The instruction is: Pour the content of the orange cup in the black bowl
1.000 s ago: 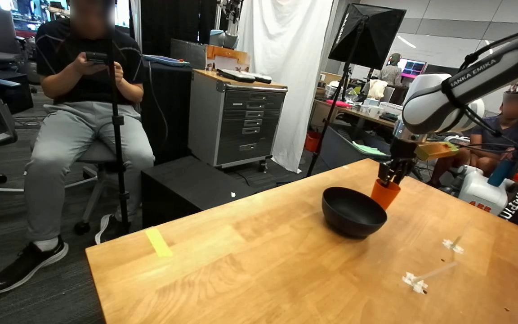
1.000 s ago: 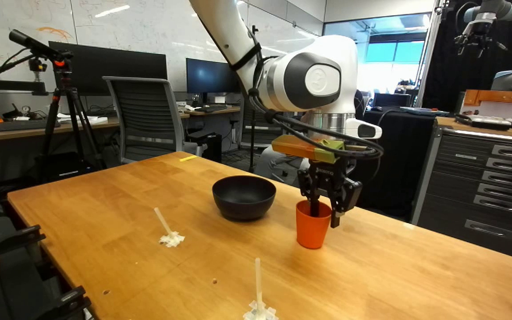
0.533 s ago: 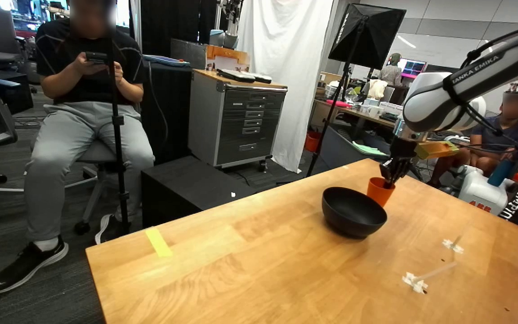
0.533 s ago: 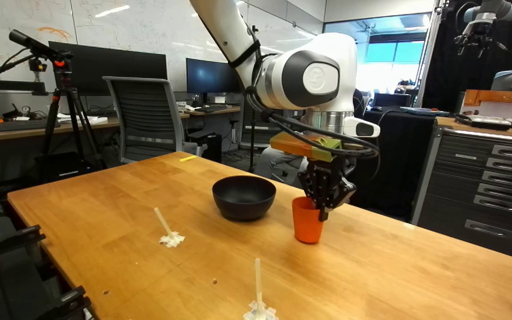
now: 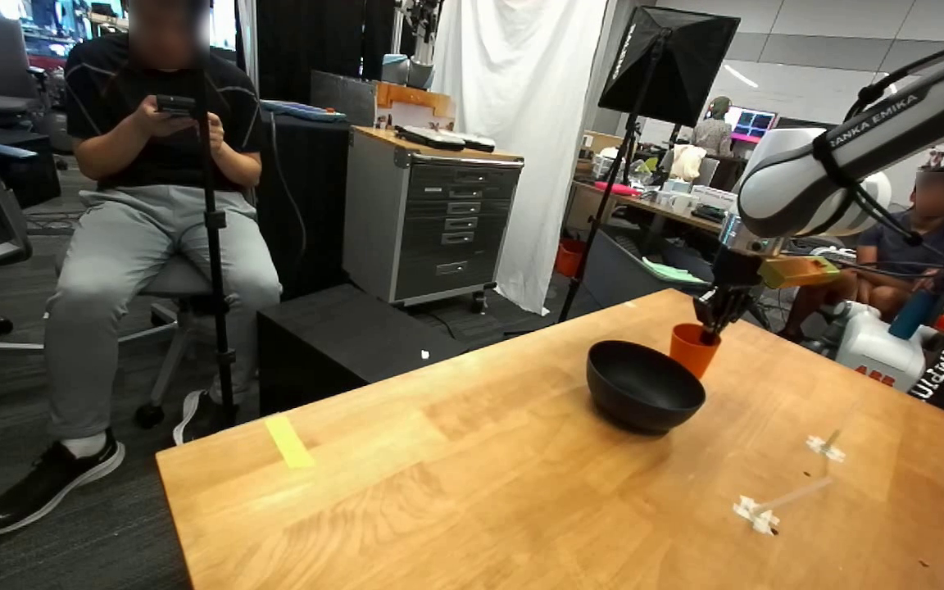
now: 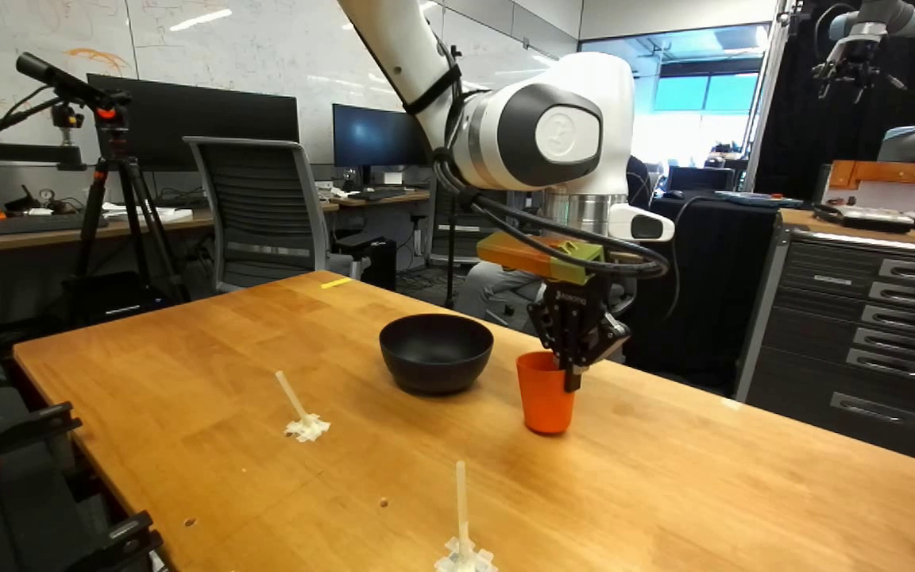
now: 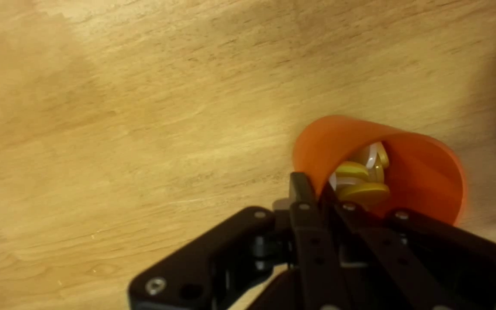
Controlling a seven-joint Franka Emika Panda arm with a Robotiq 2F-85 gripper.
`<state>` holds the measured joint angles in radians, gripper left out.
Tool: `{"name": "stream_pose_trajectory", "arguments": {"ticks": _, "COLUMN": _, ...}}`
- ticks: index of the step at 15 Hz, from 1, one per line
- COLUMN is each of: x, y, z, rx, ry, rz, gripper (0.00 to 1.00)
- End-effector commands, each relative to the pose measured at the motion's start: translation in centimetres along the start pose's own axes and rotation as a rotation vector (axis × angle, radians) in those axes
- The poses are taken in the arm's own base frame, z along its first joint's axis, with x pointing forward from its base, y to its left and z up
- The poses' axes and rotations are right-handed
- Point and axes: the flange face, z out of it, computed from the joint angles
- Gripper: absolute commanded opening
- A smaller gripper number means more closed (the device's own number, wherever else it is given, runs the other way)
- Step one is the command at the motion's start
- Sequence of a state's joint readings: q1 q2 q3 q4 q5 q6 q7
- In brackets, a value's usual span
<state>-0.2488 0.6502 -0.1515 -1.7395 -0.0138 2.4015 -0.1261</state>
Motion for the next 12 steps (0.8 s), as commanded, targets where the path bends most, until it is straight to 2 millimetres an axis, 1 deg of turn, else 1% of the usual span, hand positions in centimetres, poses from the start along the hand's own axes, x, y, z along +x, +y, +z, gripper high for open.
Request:
{"name": "stream_pose_trajectory", "arguments": {"ticks": 1, "x": -1.1, "y": -0.1, "z": -0.9, "rx": -0.016, "ry": 0.011, "rz": -0.001, "gripper": 0.01}}
{"name": "stream_pose_trajectory", "arguments": {"ticks": 7, "x": -2.5, "y": -0.7, "z": -1.8, "rx": -0.057, "ry": 0.036, "rz": -0.004, "gripper": 0.01}}
{"name": "stream_pose_trajectory", "arguments": {"ticks": 12, "x": -3.6, "y": -2.1, "z": -3.2, "rx": -0.125, "ry": 0.092, "rz": 0.006, "gripper": 0.01}}
